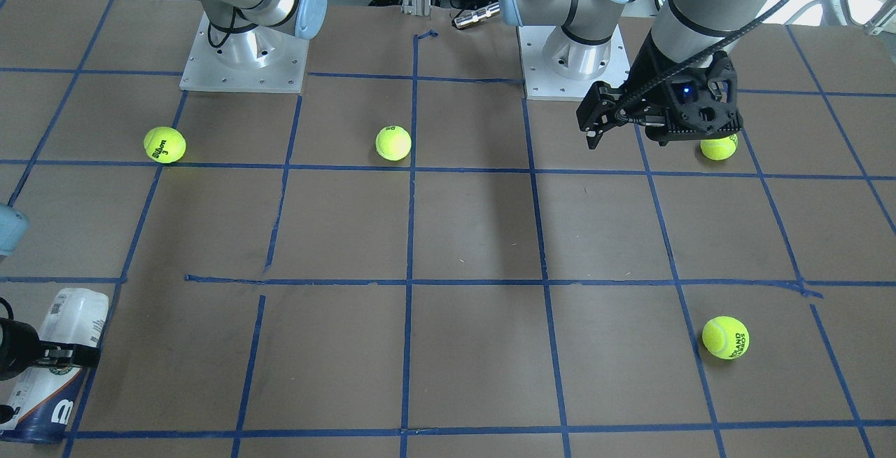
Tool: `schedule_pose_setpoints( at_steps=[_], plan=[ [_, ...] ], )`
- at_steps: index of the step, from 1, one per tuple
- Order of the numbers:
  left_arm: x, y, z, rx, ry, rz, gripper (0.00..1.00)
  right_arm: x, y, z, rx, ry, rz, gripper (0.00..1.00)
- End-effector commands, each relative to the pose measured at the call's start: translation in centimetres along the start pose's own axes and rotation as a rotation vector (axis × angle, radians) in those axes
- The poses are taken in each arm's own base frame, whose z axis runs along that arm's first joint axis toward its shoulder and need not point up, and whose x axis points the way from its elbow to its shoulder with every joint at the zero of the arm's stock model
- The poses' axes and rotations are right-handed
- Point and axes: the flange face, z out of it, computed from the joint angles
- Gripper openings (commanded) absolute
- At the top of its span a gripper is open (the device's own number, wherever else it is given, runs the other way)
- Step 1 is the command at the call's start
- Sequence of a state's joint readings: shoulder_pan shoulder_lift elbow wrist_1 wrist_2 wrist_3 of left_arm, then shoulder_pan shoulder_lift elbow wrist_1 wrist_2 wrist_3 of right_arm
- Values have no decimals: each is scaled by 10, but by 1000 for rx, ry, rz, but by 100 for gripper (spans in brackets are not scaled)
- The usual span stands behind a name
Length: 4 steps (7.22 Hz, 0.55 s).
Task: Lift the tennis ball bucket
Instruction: 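Lift the can with the right gripper and carry it toward the table center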
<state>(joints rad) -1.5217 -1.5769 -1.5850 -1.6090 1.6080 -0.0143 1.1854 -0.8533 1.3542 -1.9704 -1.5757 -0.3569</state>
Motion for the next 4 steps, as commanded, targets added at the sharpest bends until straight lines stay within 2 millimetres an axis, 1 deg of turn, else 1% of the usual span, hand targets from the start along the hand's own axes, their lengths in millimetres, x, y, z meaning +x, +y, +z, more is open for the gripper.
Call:
schedule_pose_setpoints(
  at_steps=[1,2,3,4],
  plan=[
    [-2,0,0,1,-21,1,100,-33,3,-21,-5,-3,-100,75],
    [-2,0,0,1,-21,-1,100,-71,6,-45,6,2,-205,74],
    [-2,0,0,1,-21,-1,100,-130,8,-60,24,14,-304,74],
    [-2,0,0,1,-21,-1,100,-201,13,-66,35,25,-433,74]
  ],
)
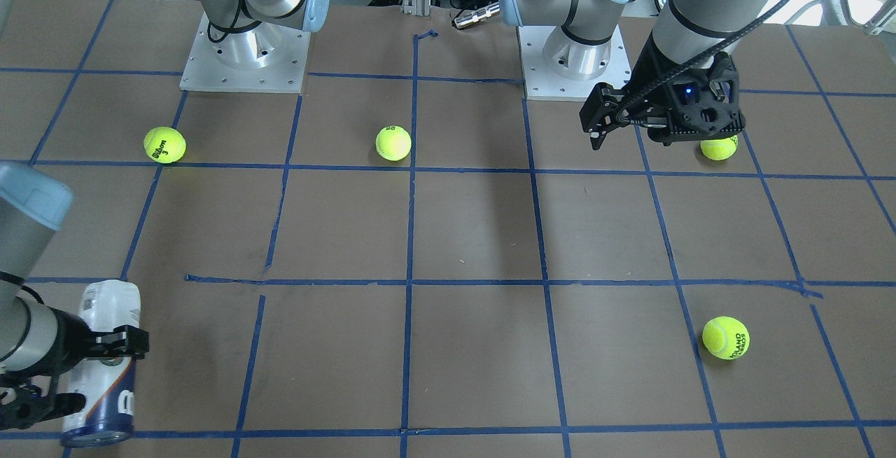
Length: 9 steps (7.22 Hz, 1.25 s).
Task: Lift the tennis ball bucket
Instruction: 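Lift the can with the right gripper and carry it toward the table center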
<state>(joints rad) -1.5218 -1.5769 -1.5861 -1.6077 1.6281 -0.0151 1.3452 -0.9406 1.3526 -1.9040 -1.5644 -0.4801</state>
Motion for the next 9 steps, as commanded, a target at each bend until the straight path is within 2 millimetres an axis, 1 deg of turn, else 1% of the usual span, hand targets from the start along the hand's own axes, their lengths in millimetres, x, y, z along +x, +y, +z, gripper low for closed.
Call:
schedule_pose_setpoints(
  at_steps=[1,2,3,4,5,6,7,8,9],
  plan=[
    [0,0,0,0,-1,0,100,-144,-24,-15,18,25,-320,74],
    [0,0,0,0,-1,0,100,-189,-28,-9,17,30,-504,74],
    [0,0,0,0,-1,0,100,-228,-27,-14,25,29,-614,73],
    [0,-1,1,-1,-1,0,100,-281,-21,-22,50,12,-762,73],
    [1,0,1,-1,-1,1,100,-311,-21,-25,82,31,-883,73],
    [0,-1,1,0,-1,0,100,-331,-18,-23,79,53,-1030,73],
    [0,-1,0,2,-1,0,100,-370,-10,-21,76,77,-1182,74],
    [0,-1,0,5,-1,1,100,-414,4,-12,64,107,-1290,75],
    [-1,-1,-1,6,-1,-1,100,-433,9,-1,87,123,-1364,73]
  ],
)
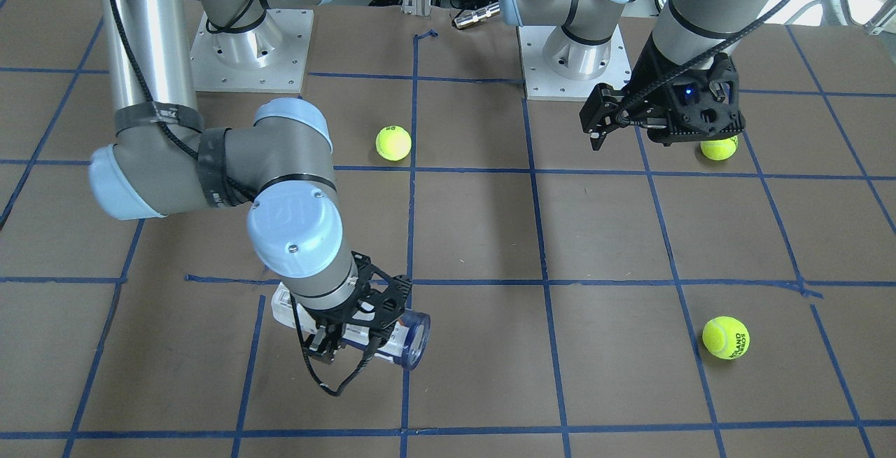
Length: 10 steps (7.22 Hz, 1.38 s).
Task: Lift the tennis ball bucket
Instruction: 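Tip the can onto its side and lower it to the table with the right gripper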
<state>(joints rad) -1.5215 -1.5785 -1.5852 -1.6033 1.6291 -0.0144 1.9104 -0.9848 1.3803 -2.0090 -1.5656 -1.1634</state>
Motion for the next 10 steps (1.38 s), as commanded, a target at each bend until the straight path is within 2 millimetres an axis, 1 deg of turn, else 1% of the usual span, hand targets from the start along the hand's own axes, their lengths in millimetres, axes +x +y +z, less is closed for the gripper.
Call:
schedule_pose_setpoints(
  at_steps=[1,3,4,5,6,7,8,9,10],
  plan=[
    [-3,-1,-2,5,0,-6,100,-28,-30,26,21,44,-190,73],
    [-4,-1,-3,7,0,-7,100,-40,-27,65,27,55,-183,73],
    [-3,-1,-3,7,2,-6,100,-46,-36,74,45,87,-136,73],
    [-3,-1,-3,8,2,-6,100,-56,-47,75,42,82,-138,73],
    [-3,-1,-3,7,2,-6,100,-59,-50,73,38,82,-68,73],
    [-3,-1,-3,7,2,-6,100,-60,-50,73,35,79,-66,73],
    [-3,-1,-2,5,0,-6,100,-61,-50,76,34,76,-48,84],
    [-3,-1,-2,5,2,-6,100,-61,-51,74,38,77,4,92],
    [-3,-1,-3,8,2,-7,100,-62,-51,71,41,79,11,100]
  ],
)
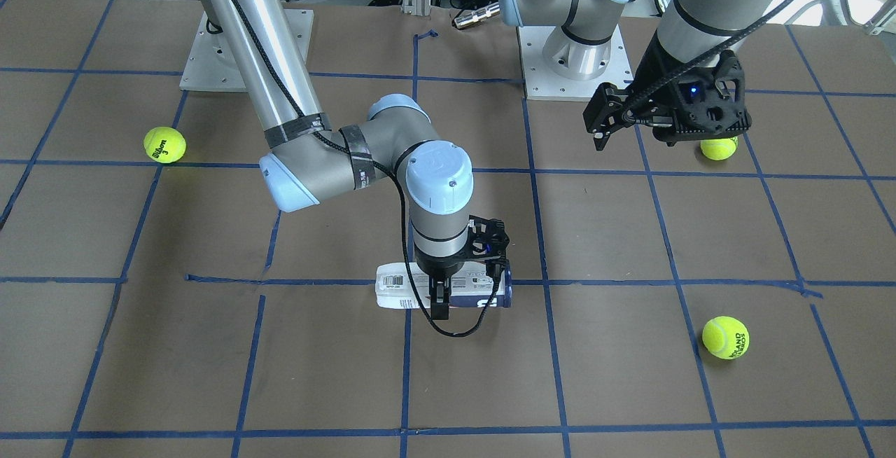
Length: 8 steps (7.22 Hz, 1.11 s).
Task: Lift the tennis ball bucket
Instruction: 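Tip the can onto its side and lower it to the table with the right gripper, then open the right gripper and raise it away from the lying can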
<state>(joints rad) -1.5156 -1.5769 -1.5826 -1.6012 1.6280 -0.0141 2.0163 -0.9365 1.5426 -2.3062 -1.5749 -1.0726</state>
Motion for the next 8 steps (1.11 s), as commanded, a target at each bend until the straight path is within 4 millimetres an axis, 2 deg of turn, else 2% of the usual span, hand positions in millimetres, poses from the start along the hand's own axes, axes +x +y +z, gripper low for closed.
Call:
schedule_pose_setpoints(
  at_steps=[1,2,3,4,6,7,8],
  plan=[
    [0,-1,0,1,0,0,100,5,-2,-11,13,18,29,100],
    [-1,-1,-1,4,1,-1,100,10,3,-29,23,30,47,100],
    [0,0,-1,2,0,-1,100,14,17,-56,23,11,77,100],
    [1,0,-3,5,7,-2,100,23,43,-86,55,-32,135,100],
    [0,-3,3,-2,7,0,100,56,120,-151,197,-85,298,100],
    [0,-9,9,-3,8,3,100,59,170,-189,175,-91,387,100],
    [-1,-14,10,13,16,42,100,43,205,-234,147,-130,461,100]
  ],
)
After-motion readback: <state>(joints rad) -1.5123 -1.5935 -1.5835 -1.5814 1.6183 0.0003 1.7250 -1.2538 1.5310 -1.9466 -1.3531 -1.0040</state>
